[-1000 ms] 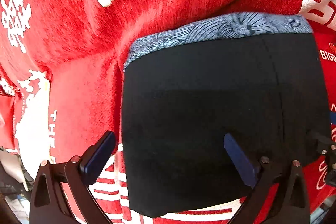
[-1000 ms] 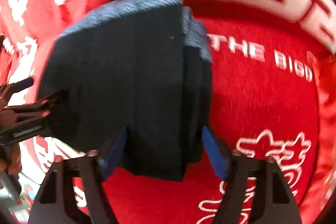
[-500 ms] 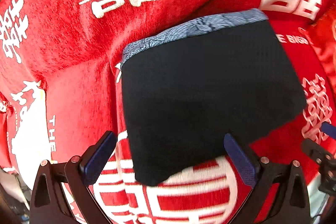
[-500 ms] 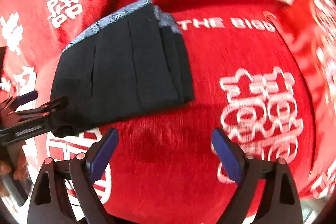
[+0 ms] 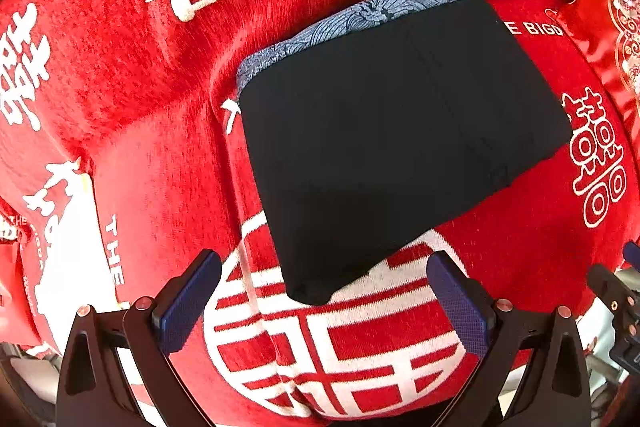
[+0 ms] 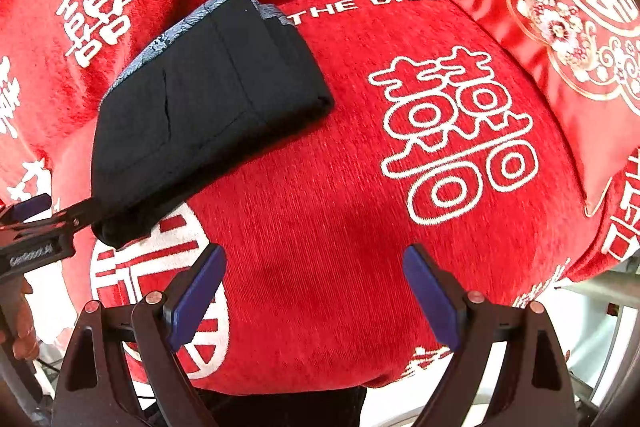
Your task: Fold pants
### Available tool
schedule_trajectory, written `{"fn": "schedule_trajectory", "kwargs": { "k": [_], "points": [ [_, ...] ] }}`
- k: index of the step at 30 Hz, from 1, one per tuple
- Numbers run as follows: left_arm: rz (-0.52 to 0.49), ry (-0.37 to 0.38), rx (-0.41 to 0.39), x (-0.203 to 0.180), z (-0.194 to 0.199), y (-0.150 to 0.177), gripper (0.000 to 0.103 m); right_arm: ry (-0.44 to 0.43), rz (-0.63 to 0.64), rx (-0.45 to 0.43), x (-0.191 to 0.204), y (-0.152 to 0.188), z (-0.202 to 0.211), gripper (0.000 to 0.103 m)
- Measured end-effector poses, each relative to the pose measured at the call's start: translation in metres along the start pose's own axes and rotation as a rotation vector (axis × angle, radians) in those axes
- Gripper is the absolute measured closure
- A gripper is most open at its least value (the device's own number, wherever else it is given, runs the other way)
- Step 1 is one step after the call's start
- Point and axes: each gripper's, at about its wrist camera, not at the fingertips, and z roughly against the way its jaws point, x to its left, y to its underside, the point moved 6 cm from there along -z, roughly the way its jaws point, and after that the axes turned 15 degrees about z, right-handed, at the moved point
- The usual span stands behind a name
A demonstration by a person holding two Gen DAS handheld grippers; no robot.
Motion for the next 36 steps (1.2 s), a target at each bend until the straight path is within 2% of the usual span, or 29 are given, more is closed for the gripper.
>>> {"fn": "schedule_trajectory", "kwargs": {
  "k": [6, 10, 20, 28, 29, 30, 31, 32, 36],
  "points": [
    [0.034, 0.021, -0.02, 0.005, 0.001, -0.01, 0.0, 0.027, -0.009, 0.021, -0.006, 0.001, -0.003, 0.011],
    [0.064, 0.03, -0.029, 0.013, 0.001, -0.017, 0.0, 0.036, 0.002, 0.032, -0.01, -0.011, -0.006, 0.011],
    [0.163, 0.02, -0.044, 0.042, -0.011, -0.042, 0.0, 0.117, 0.069, -0.008, -0.021, -0.072, -0.002, 0.011],
    [0.192, 0.036, -0.059, 0.037, -0.018, -0.063, 0.0, 0.077, 0.12, -0.057, -0.022, -0.116, -0.005, 0.012],
    [0.191, 0.041, -0.06, 0.034, -0.019, -0.066, 0.0, 0.072, 0.119, -0.064, -0.023, -0.121, -0.007, 0.019],
    [0.19, 0.048, -0.06, 0.03, -0.02, -0.069, 0.0, 0.06, 0.121, -0.07, -0.023, -0.127, -0.009, 0.038],
    [0.192, 0.055, -0.061, 0.027, -0.021, -0.071, 0.0, 0.053, 0.123, -0.07, -0.022, -0.13, -0.011, 0.047],
    [0.198, 0.06, -0.06, 0.024, -0.024, -0.072, 0.0, 0.042, 0.126, -0.067, -0.021, -0.135, -0.014, 0.05],
    [0.22, 0.065, -0.032, 0.018, -0.037, -0.069, 0.0, -0.03, 0.166, -0.063, -0.001, -0.151, -0.029, 0.05]
  ]
}}
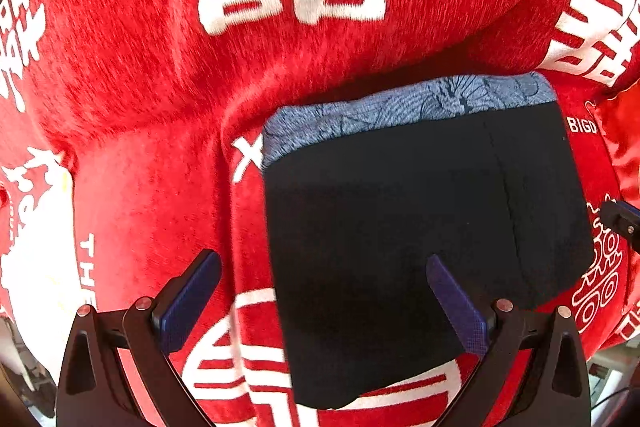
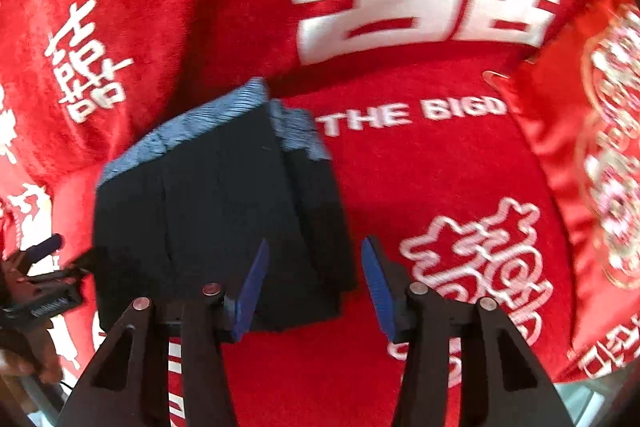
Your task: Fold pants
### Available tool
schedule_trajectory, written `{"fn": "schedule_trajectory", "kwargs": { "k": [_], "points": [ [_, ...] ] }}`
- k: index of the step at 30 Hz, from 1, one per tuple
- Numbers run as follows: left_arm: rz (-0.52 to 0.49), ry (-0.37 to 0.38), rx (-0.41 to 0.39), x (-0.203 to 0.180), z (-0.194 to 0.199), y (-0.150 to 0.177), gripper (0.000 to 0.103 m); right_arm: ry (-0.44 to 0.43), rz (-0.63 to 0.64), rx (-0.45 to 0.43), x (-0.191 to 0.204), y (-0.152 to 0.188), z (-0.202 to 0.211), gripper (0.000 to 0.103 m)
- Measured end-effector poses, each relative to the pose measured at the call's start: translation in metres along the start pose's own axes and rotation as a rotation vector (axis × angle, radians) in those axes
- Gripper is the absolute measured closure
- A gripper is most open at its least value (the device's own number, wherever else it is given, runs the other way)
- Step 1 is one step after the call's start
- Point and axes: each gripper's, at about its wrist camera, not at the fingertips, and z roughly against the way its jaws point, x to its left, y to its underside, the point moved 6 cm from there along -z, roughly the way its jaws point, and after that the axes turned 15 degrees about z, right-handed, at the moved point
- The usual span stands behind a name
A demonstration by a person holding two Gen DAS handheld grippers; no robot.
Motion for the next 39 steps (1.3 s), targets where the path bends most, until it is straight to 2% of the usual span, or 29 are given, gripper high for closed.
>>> {"fn": "schedule_trajectory", "kwargs": {
  "k": [2, 6, 7, 9, 21, 34, 39],
  "points": [
    [0.003, -0.016, 0.014, 0.001, -0.008, 0.005, 0.0, -0.012, 0.04, 0.015, 0.011, -0.004, -0.011, 0.05],
    [-0.007, -0.043, 0.028, 0.003, -0.017, 0.013, 0.0, 0.004, 0.124, 0.127, 0.026, 0.007, -0.043, 0.049],
    [-0.011, -0.048, 0.027, 0.003, -0.017, 0.013, 0.0, 0.004, 0.133, 0.127, 0.027, 0.009, -0.045, 0.047],
    [-0.011, -0.051, 0.029, 0.004, -0.018, 0.014, 0.0, -0.017, 0.13, 0.141, 0.028, 0.014, -0.047, 0.027],
    [0.023, -0.043, 0.039, 0.006, -0.02, 0.013, 0.0, -0.009, 0.182, 0.143, 0.029, 0.024, -0.038, 0.027],
    [0.038, -0.039, 0.049, 0.01, -0.027, 0.015, 0.0, -0.019, 0.173, 0.134, 0.011, 0.031, -0.029, 0.024],
    [0.041, -0.034, 0.052, 0.012, -0.028, 0.015, 0.0, -0.021, 0.167, 0.128, 0.015, 0.029, -0.027, 0.024]
  ]
}}
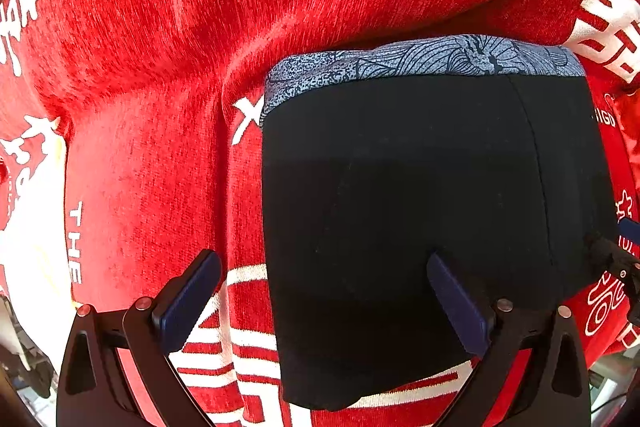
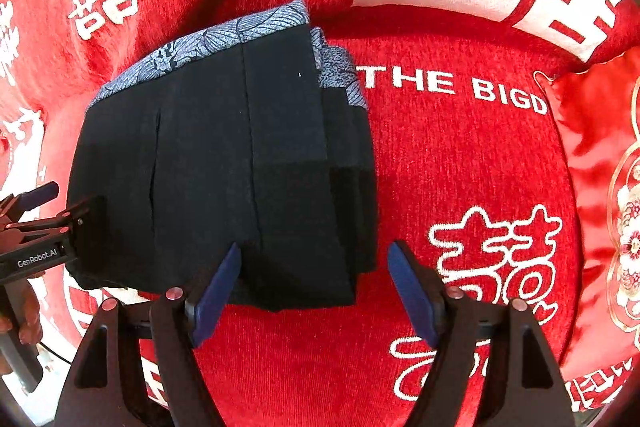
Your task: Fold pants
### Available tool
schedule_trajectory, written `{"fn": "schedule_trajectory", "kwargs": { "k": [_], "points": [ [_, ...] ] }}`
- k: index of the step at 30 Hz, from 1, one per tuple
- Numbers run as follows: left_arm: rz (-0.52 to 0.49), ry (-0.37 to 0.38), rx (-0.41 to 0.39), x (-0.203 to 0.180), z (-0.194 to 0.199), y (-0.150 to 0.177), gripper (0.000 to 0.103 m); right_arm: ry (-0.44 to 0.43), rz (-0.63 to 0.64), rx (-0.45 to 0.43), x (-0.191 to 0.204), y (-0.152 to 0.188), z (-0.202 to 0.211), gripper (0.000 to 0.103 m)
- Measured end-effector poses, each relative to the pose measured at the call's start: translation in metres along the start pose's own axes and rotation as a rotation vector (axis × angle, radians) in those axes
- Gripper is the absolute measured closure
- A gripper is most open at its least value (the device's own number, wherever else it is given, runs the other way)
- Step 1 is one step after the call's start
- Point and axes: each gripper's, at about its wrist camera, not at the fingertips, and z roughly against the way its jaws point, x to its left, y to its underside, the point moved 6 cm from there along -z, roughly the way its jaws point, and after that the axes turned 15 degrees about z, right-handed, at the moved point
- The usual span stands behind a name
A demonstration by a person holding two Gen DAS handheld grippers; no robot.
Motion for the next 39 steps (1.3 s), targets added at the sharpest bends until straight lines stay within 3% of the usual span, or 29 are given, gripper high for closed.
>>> {"fn": "schedule_trajectory", "kwargs": {
  "k": [5, 11, 23, 35, 39],
  "points": [
    [0.011, 0.015, 0.007, 0.002, 0.001, -0.001, 0.0, -0.001, -0.004, -0.004, -0.002, 0.001, 0.002, 0.024],
    [-0.011, -0.027, -0.004, 0.004, 0.014, 0.002, 0.0, -0.002, 0.001, -0.041, -0.001, 0.003, 0.018, 0.024],
    [0.054, 0.09, 0.009, 0.011, 0.035, 0.005, 0.0, -0.025, -0.026, -0.074, -0.013, -0.005, 0.038, 0.024],
    [0.125, 0.034, 0.033, 0.03, 0.029, 0.004, 0.0, -0.052, 0.016, -0.073, -0.006, -0.02, 0.029, 0.024],
    [0.133, 0.07, -0.002, 0.029, 0.035, 0.0, 0.0, -0.066, 0.012, -0.063, -0.009, -0.02, 0.026, 0.024]
  ]
}}
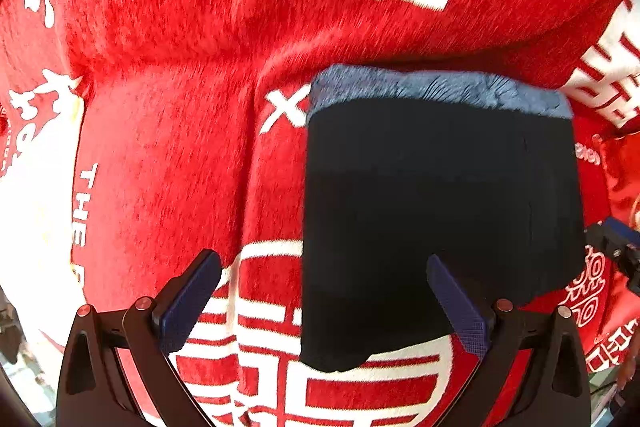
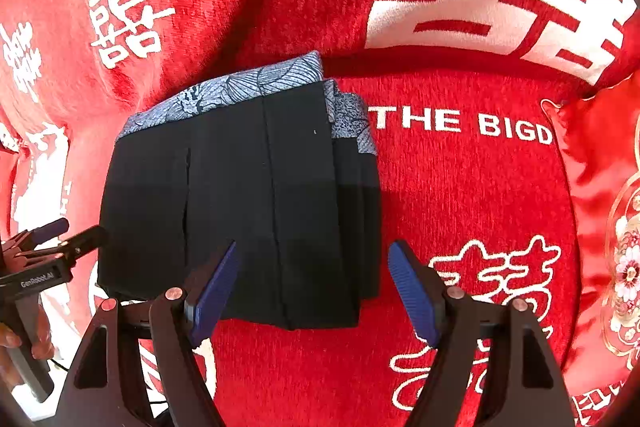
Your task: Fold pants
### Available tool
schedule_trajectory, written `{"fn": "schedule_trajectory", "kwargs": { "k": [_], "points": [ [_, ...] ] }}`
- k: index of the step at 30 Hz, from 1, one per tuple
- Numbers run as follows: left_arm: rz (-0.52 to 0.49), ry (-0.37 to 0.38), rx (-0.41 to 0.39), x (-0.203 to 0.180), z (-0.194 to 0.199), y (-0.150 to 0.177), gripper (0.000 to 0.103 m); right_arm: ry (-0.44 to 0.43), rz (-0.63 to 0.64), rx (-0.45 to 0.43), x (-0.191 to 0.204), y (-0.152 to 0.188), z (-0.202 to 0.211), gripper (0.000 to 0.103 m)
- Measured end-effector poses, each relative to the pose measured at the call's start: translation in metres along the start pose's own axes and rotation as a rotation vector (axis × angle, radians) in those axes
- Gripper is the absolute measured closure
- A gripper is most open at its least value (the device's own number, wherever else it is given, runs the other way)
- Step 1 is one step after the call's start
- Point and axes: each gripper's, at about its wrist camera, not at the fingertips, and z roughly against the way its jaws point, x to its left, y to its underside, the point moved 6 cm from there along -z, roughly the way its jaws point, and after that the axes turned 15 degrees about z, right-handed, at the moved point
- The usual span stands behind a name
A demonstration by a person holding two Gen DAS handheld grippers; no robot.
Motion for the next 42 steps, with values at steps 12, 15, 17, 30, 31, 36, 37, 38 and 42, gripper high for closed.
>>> {"fn": "schedule_trajectory", "kwargs": {
  "k": [12, 15, 17, 30, 31, 36, 37, 38, 42],
  "points": [
    [0.027, 0.042, 0.039, -0.01, 0.003, 0.001, 0.0, -0.026, -0.009, -0.023, -0.007, 0.0, 0.004, 0.024],
    [0.039, 0.036, 0.043, -0.007, 0.003, 0.0, 0.0, -0.041, -0.014, -0.023, -0.008, 0.0, 0.005, 0.024],
    [0.046, 0.028, 0.049, -0.002, 0.001, -0.001, 0.0, -0.052, -0.016, -0.022, -0.01, -0.001, 0.005, 0.022],
    [-0.045, 0.152, 0.114, 0.013, -0.042, -0.033, 0.0, -0.287, -0.089, 0.025, -0.052, -0.008, -0.035, 0.014],
    [-0.065, 0.169, 0.123, 0.011, -0.045, -0.033, 0.0, -0.317, -0.089, 0.027, -0.055, -0.008, -0.04, 0.014],
    [-0.129, 0.241, 0.164, 0.008, -0.057, -0.03, 0.0, -0.425, -0.077, 0.075, -0.064, 0.0, -0.067, 0.013],
    [-0.132, 0.252, 0.17, 0.008, -0.059, -0.03, 0.0, -0.451, -0.078, 0.074, -0.065, 0.002, -0.071, 0.013],
    [-0.136, 0.258, 0.173, 0.008, -0.06, -0.03, 0.0, -0.482, -0.083, 0.064, -0.065, 0.003, -0.073, 0.013],
    [-0.165, 0.232, 0.157, 0.009, -0.055, -0.034, 0.0, -0.534, -0.087, 0.044, -0.067, 0.004, -0.074, 0.013]
  ]
}}
